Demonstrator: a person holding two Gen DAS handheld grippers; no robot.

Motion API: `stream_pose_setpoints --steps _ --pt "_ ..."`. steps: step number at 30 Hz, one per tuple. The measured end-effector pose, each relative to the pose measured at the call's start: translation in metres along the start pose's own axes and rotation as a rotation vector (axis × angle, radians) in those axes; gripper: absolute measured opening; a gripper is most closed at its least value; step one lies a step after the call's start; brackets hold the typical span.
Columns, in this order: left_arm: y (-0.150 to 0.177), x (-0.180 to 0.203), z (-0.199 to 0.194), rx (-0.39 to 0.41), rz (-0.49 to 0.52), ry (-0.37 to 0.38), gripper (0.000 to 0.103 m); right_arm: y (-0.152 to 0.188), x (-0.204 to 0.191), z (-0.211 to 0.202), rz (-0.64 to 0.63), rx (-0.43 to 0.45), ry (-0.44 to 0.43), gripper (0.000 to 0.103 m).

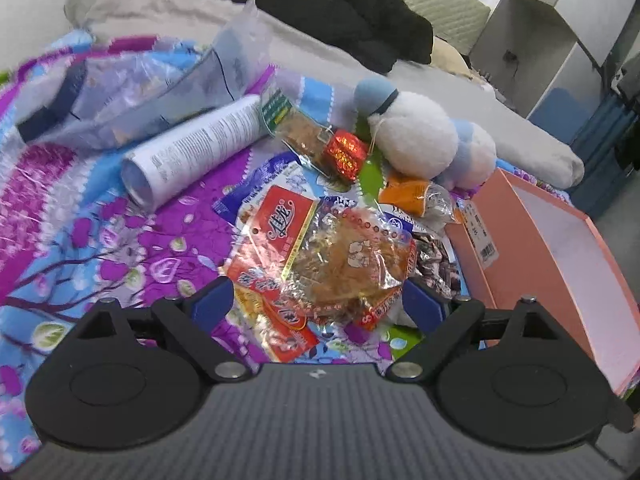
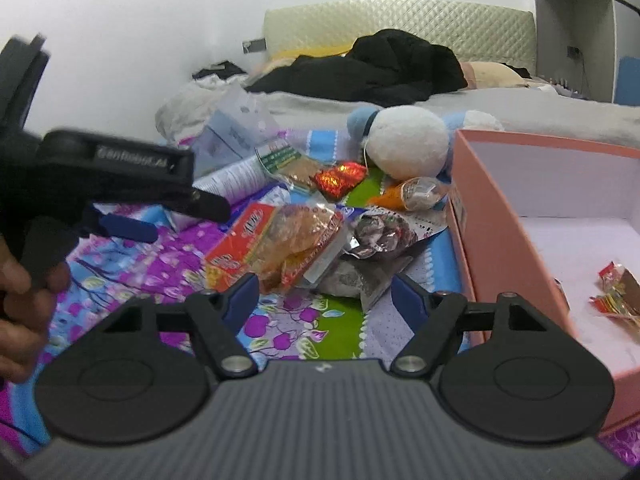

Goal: Organize snacks
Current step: 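Close the left tool on a bread snack packet in the pile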

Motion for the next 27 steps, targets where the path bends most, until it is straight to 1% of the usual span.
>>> stream_pose_setpoints --steps 5,8,12,13,15,17,20,22,23,24,25,27 --pt "-0.005 -0.005 0.027 -0.034 -0.014 0.021 0.093 0.007 0.0 0.025 -0.081 -0.032 0.068 0.067" --pt "-0.007 0.002 0.038 -0.049 -0.003 0.055 0.093 0.011 0.006 0.042 -0.101 -0.067 0.103 0.061" --pt "-0.006 0.025 0.048 -0.074 0.055 0.129 0.093 0.013 0.012 0.058 -0.107 -0.088 0.125 0.052" --pt "-0.004 0.032 0.051 -0.081 0.077 0.14 0.093 0.012 0.014 0.06 -0.104 -0.088 0.125 0.052" --pt "-0.003 0.045 0.055 -0.082 0.127 0.152 0.093 0.009 0.015 0.061 -0.111 -0.076 0.13 0.052" --pt "-0.001 0.056 0.059 -0.086 0.175 0.156 0.093 0.006 0.014 0.063 -0.154 -0.061 0.154 0.052" --pt "0.002 0.067 0.068 -0.111 0.218 0.16 0.093 0.004 0.014 0.068 -0.225 -0.048 0.187 0.039" --pt "0.004 0.071 0.075 -0.126 0.233 0.155 0.093 0.002 0.014 0.07 -0.275 -0.039 0.203 0.038" --pt "0.005 0.072 0.079 -0.135 0.24 0.156 0.092 0.001 0.013 0.071 -0.3 -0.035 0.202 0.038" --pt "0.006 0.073 0.082 -0.143 0.246 0.15 0.088 0.0 0.012 0.073 -0.328 -0.035 0.197 0.038" --pt "0.006 0.073 0.084 -0.147 0.251 0.143 0.086 0.0 0.009 0.074 -0.358 -0.036 0.194 0.036" --pt "0.006 0.072 0.088 -0.146 0.254 0.119 0.076 0.002 0.001 0.075 -0.475 -0.029 0.201 0.035"
Point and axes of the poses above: each gripper's, at about its wrist camera, not at the fingertips, and z roughly the way its jaws point, x to its right, y to its underside, the point moved 8 cm from there along z, roughly the way its jaws point, and after that the axes turned 5 degrees about x, right-handed, at the moved point
